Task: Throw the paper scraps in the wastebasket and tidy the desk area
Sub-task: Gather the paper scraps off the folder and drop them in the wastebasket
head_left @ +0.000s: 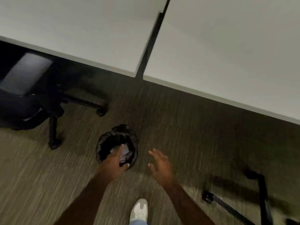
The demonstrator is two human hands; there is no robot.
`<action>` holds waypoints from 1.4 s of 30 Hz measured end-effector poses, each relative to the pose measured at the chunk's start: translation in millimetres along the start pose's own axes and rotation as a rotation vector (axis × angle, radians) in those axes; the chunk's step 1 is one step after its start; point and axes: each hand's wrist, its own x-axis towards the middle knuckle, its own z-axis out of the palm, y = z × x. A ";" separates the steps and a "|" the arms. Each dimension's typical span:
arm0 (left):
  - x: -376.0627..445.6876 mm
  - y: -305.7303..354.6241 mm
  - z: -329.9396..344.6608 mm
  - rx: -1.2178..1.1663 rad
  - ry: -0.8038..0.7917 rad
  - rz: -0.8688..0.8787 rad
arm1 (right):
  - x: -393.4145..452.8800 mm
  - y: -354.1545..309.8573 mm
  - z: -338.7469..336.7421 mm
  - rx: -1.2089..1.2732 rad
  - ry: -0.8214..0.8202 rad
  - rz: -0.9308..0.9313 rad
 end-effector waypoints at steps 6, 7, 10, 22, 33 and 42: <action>20.4 158.7 -5.0 0.132 0.036 0.226 | -51.7 54.3 -98.9 -0.074 0.338 0.070; 21.2 187.7 -0.6 0.145 0.041 0.277 | -59.8 63.3 -114.2 -0.080 0.392 0.087; 14.0 269.5 21.6 0.201 0.056 0.453 | -87.8 94.3 -158.3 -0.111 0.521 0.123; -90.5 489.4 193.9 0.388 -0.137 0.884 | -295.8 253.5 -247.0 -0.190 0.649 0.398; -239.4 586.6 383.6 0.812 -0.419 1.256 | -525.5 384.2 -220.8 0.155 0.625 0.950; -256.8 596.0 467.9 1.228 -0.346 1.348 | -525.7 434.4 -182.9 0.298 0.404 0.989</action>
